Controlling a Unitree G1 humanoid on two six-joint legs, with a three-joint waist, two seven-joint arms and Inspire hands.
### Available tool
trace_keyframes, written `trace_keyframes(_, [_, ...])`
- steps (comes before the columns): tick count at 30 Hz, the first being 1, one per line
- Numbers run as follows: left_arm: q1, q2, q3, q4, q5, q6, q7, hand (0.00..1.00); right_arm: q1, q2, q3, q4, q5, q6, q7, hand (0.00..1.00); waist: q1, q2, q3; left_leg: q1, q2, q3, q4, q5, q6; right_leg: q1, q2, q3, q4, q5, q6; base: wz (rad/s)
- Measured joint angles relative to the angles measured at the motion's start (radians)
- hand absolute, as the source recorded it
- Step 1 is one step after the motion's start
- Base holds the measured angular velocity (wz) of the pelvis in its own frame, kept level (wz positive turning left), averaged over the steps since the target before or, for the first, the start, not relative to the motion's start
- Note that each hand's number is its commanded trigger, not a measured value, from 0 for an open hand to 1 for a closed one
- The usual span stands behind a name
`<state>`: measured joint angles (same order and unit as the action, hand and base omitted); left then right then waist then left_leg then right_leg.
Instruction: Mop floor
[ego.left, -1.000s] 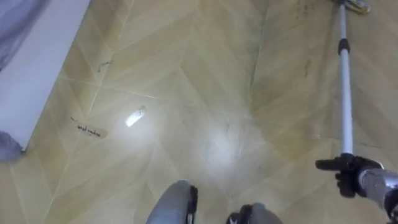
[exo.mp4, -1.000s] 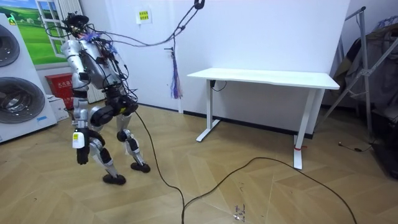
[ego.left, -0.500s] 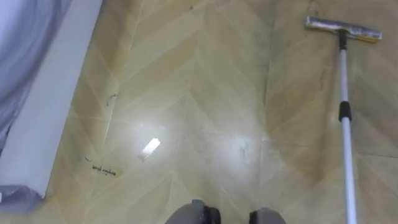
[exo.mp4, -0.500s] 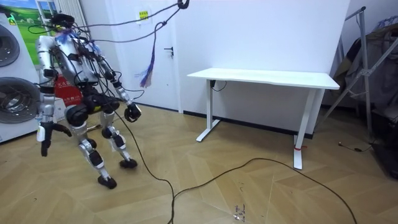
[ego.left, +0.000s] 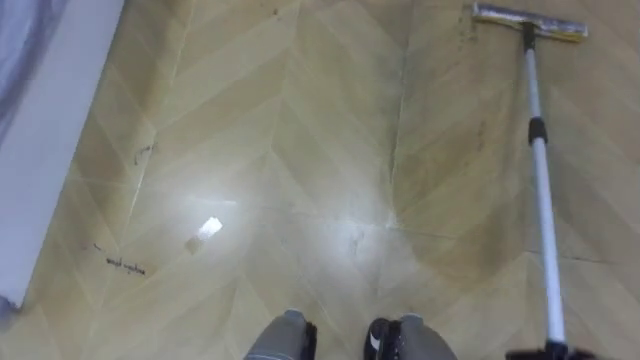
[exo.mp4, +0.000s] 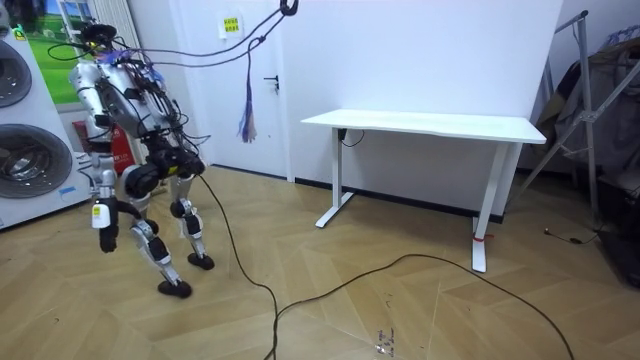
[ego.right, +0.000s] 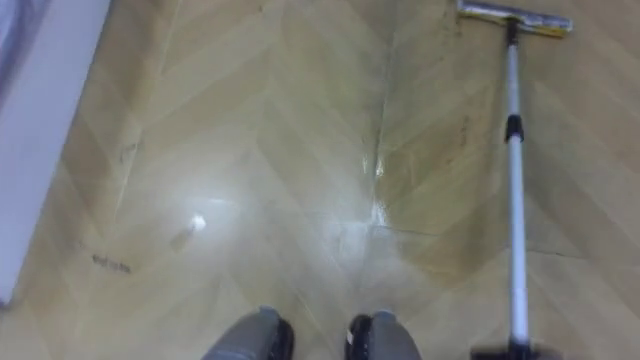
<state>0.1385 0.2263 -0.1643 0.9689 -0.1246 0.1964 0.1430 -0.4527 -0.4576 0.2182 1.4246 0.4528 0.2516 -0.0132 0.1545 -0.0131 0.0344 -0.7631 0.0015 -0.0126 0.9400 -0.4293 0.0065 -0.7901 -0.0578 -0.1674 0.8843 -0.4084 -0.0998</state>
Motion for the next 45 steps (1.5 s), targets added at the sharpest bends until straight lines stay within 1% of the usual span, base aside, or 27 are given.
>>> trace_keyframes(1, [0.003,0.002,0.000,-0.008,0.001,0.000,0.001,0.00,-0.029,-0.016,-0.007,-0.012,0.000,-0.002,0.009,1.00,0.009,-0.003,-0.0005,0.007,0.002,0.011,-0.039,0.002,-0.004,-0.002,-0.001,-0.001,-0.017,0.009,-0.001,0.27])
trace_keyframes(3, [0.008,0.005,0.000,-0.013,0.001,0.000,0.002,0.00,-0.056,-0.021,-0.025,-0.022,-0.003,-0.003,0.018,1.00,0.010,-0.006,-0.0016,0.019,0.001,0.024,-0.094,0.008,-0.012,-0.006,-0.009,-0.008,-0.040,0.023,-0.004,0.27])
trace_keyframes(4, [0.009,0.005,0.000,-0.017,0.003,0.006,0.002,0.00,-0.058,-0.020,-0.027,-0.022,-0.004,-0.004,0.020,1.00,0.010,-0.006,-0.0017,0.028,0.001,0.035,-0.129,0.014,-0.010,-0.003,-0.017,-0.017,-0.054,0.031,-0.006,0.22])
trace_keyframes(6, [0.010,0.006,0.000,-0.014,0.010,0.016,-0.003,0.00,-0.036,-0.013,-0.026,-0.023,-0.010,-0.006,0.029,1.00,0.012,-0.005,-0.0019,0.043,0.004,0.040,-0.154,0.025,-0.011,0.014,-0.018,-0.025,-0.079,0.040,-0.007,0.11])
trace_keyframes(9, [0.008,0.003,0.002,-0.001,0.012,0.023,-0.028,0.00,0.052,0.001,-0.014,-0.017,-0.022,-0.021,0.057,1.00,0.006,0.015,-0.0013,0.095,0.009,0.021,-0.179,0.027,-0.013,0.091,-0.008,-0.046,-0.129,0.044,-0.005,0.10])
trace_keyframes(10, [0.004,0.001,0.002,-0.001,0.024,0.022,-0.041,0.00,0.093,0.002,-0.003,-0.015,-0.023,-0.023,0.061,1.00,0.005,0.029,-0.0011,0.113,0.011,0.011,-0.182,0.027,-0.013,0.120,-0.006,-0.056,-0.147,0.045,-0.003,0.11])
trace_keyframes(12, [-0.005,-0.005,0.003,0.004,0.057,0.023,-0.047,0.00,0.151,0.015,0.007,0.004,-0.023,-0.037,0.061,1.00,0.003,0.041,-0.0018,0.142,0.012,0.013,-0.189,0.027,-0.013,0.155,-0.004,-0.057,-0.165,0.047,0.002,0.03])
trace_keyframes(14, [-0.018,-0.010,0.009,0.018,0.080,0.021,-0.055,0.00,0.208,0.056,0.015,0.015,-0.030,-0.056,0.059,1.00,-0.004,0.057,-0.0036,0.170,0.013,0.017,-0.204,0.027,-0.012,0.187,-0.001,-0.054,-0.189,0.053,0.012,-0.06])
trace_keyframes(16, [-0.023,-0.015,0.029,0.025,0.097,0.021,-0.068,0.00,0.248,0.093,0.015,0.017,-0.026,-0.075,0.056,1.00,-0.014,0.062,-0.0031,0.195,0.019,0.029,-0.217,0.027,-0.012,0.208,0.008,-0.042,-0.209,0.061,0.020,-0.18])
trace_keyframes(17, [-0.031,-0.019,0.033,0.040,0.095,0.022,-0.068,0.00,0.273,0.115,0.016,0.017,-0.017,-0.084,0.055,1.00,-0.017,0.065,-0.0050,0.215,0.020,0.030,-0.232,0.029,-0.009,0.226,0.012,-0.040,-0.228,0.068,0.022,-0.19])
trace_keyframes(18, [-0.033,-0.021,0.033,0.043,0.095,0.022,-0.067,0.00,0.284,0.124,0.017,0.017,-0.013,-0.088,0.056,1.00,-0.023,0.068,-0.0065,0.227,0.020,0.033,-0.245,0.031,-0.004,0.238,0.012,-0.040,-0.240,0.072,0.025,-0.04])
trace_keyframes(19, [-0.036,-0.025,0.034,0.052,0.095,0.020,-0.066,0.00,0.302,0.139,0.017,0.018,-0.012,-0.089,0.056,1.00,-0.039,0.070,-0.0088,0.257,0.019,0.044,-0.286,0.040,0.009,0.262,0.013,-0.039,-0.267,0.081,0.031,0.00])
trace_keyframes(21, [-0.046,-0.039,0.046,0.085,0.098,0.020,-0.062,0.00,0.325,0.152,0.017,0.018,-0.021,-0.089,0.059,1.00,-0.045,0.066,-0.0094,0.317,0.017,0.063,-0.352,0.057,0.018,0.306,0.013,-0.029,-0.311,0.100,0.037,-0.10])
trace_keyframes(22, [-0.046,-0.045,0.048,0.103,0.098,0.021,-0.060,0.00,0.343,0.155,0.017,0.018,-0.026,-0.090,0.060,1.00,-0.050,0.060,-0.0095,0.359,0.009,0.066,-0.396,0.072,0.020,0.340,0.010,-0.025,-0.342,0.108,0.042,0.00])
trace_keyframes(23, [-0.044,-0.047,0.053,0.113,0.110,0.021,-0.060,0.00,0.367,0.156,0.016,0.021,-0.035,-0.090,0.061,1.00,-0.064,0.046,-0.0119,0.399,0.000,0.066,-0.446,0.092,0.023,0.372,0.006,-0.024,-0.372,0.115,0.049,0.11])
trace_keyframes(24, [-0.037,-0.047,0.072,0.114,0.130,0.021,-0.060,0.00,0.385,0.158,0.015,0.026,-0.055,-0.089,0.060,1.00,-0.069,0.042,-0.0233,0.436,-0.002,0.067,-0.490,0.112,0.024,0.403,0.005,-0.022,-0.405,0.124,0.054,0.14])
trace_keyframes(26, [-0.026,-0.046,0.108,0.114,0.144,0.021,-0.059,0.00,0.399,0.158,0.006,0.030,-0.093,-0.086,0.061,1.00,-0.070,0.027,-0.0216,0.497,-0.005,0.067,-0.548,0.129,0.023,0.454,0.010,-0.022,-0.450,0.140,0.054,-0.08])
trace_keyframes(27, [-0.021,-0.046,0.118,0.113,0.149,0.021,-0.058,0.00,0.403,0.159,0.000,0.031,-0.110,-0.084,0.062,1.00,-0.071,0.022,-0.0234,0.516,-0.003,0.067,-0.566,0.136,0.023,0.471,0.010,-0.022,-0.462,0.143,0.055,-0.09])
trace_keyframes(28, [-0.010,-0.046,0.127,0.109,0.160,0.021,-0.058,0.00,0.418,0.159,-0.006,0.029,-0.137,-0.082,0.069,1.00,-0.076,0.012,-0.0291,0.550,-0.002,0.068,-0.597,0.145,0.022,0.505,0.015,-0.024,-0.488,0.151,0.058,0.00])
trace_keyframes(29, [-0.007,-0.045,0.134,0.108,0.164,0.022,-0.058,0.00,0.428,0.160,-0.009,0.021,-0.159,-0.072,0.075,1.00,-0.080,0.003,-0.0319,0.579,0.001,0.068,-0.618,0.148,0.021,0.536,0.019,-0.033,-0.510,0.155,0.058,0.04])
trace_keyframes(33, [0.006,-0.046,0.145,0.101,0.176,0.028,-0.050,0.00,0.443,0.166,-0.017,0.013,-0.223,-0.041,0.102,1.00,-0.095,-0.023,-0.0293,0.674,0.003,0.067,-0.655,0.151,0.016,0.633,0.032,-0.037,-0.555,0.156,0.058,0.00])
trace_keyframes(35, [0.007,-0.046,0.163,0.098,0.175,0.032,-0.045,0.00,0.455,0.177,-0.025,0.012,-0.266,-0.032,0.105,1.00,-0.103,-0.038,-0.0314,0.724,0.007,0.067,-0.677,0.152,0.015,0.689,0.043,-0.039,-0.594,0.160,0.058,0.00])
trace_keyframes(36, [0.007,-0.045,0.164,0.094,0.175,0.033,-0.042,0.00,0.459,0.180,-0.026,0.012,-0.271,-0.030,0.105,1.00,-0.105,-0.041,-0.0327,0.734,0.008,0.067,-0.683,0.153,0.013,0.702,0.044,-0.039,-0.601,0.162,0.058,0.00])
trace_keyframes(39, [0.009,-0.049,0.167,0.089,0.175,0.043,-0.039,0.00,0.469,0.185,-0.043,0.011,-0.316,-0.011,0.124,1.00,-0.118,-0.042,-0.0315,0.789,0.016,0.065,-0.712,0.154,0.011,0.764,0.060,-0.036,-0.648,0.177,0.058,-0.04])
trace_keyframes(41, [0.008,-0.051,0.199,0.089,0.175,0.044,-0.038,0.00,0.470,0.187,-0.045,0.011,-0.349,-0.008,0.137,1.00,-0.125,-0.041,-0.0304,0.819,0.021,0.067,-0.723,0.154,0.011,0.794,0.070,-0.027,-0.673,0.186,0.055,-0.13])
trace_keyframes(43, [0.007,-0.051,0.210,0.089,0.175,0.044,-0.036,0.00,0.474,0.191,-0.061,0.011,-0.389,-0.001,0.140,1.00,-0.131,-0.037,-0.0290,0.835,0.022,0.069,-0.729,0.154,0.011,0.809,0.077,-0.023,-0.687,0.189,0.055,-0.05])
trace_keyframes(45, [0.007,-0.054,0.226,0.090,0.175,0.044,-0.035,0.00,0.479,0.197,-0.077,0.011,-0.421,0.005,0.141,1.00,-0.144,-0.036,-0.0300,0.844,0.023,0.074,-0.736,0.154,0.011,0.816,0.077,-0.024,-0.691,0.189,0.055,0.00])
